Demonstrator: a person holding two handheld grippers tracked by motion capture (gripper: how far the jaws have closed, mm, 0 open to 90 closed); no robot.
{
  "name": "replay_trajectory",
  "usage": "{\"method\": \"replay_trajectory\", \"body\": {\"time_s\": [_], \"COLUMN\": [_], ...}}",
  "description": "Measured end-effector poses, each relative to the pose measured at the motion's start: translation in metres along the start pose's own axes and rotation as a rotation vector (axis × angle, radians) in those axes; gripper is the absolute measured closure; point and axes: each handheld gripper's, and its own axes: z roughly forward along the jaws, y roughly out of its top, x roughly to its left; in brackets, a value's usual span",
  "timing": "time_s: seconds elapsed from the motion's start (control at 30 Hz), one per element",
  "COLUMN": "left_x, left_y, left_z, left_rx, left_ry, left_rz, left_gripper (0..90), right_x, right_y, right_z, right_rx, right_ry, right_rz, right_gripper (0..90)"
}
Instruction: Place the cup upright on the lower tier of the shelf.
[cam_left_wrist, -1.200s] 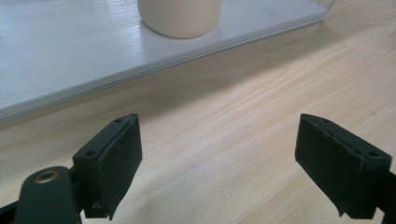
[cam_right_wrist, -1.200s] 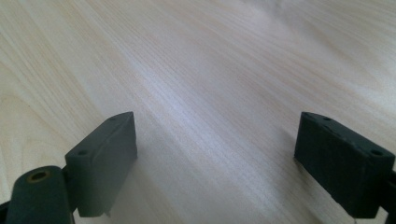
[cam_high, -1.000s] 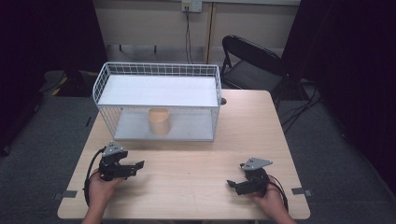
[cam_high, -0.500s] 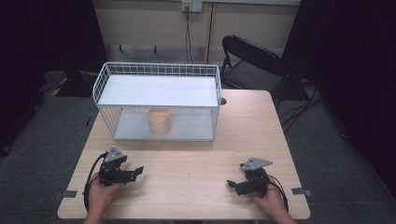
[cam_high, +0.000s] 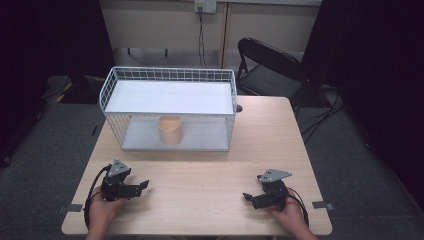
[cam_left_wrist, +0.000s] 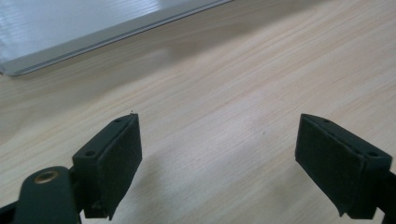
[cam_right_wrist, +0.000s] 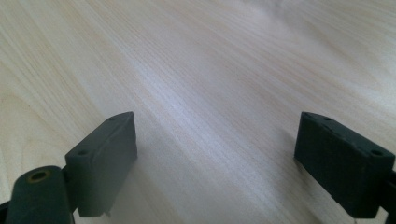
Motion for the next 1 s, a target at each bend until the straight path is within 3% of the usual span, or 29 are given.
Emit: {"method": "replay_trajectory", "body": {"time_s": [0.67,1.0], "left_x": [0.016,0.015], "left_y": [-0.014,-0.019], "left_z": [-0.008,-0.005], "left_rx": [0.023,0.050], "left_ry": [0.003,0.006], "left_rz": [-0.022,-0.004], "left_gripper": [14.7,14.5], "right_x": [0.000,0.000], "right_y": [0.000,0.000], "right_z": [0.000,0.000], "right_rx": [0.000,0.001], "right_ry": [0.000,0.003], "right_rz": [0.000,-0.001], "right_gripper": [12.4,12.3]}}
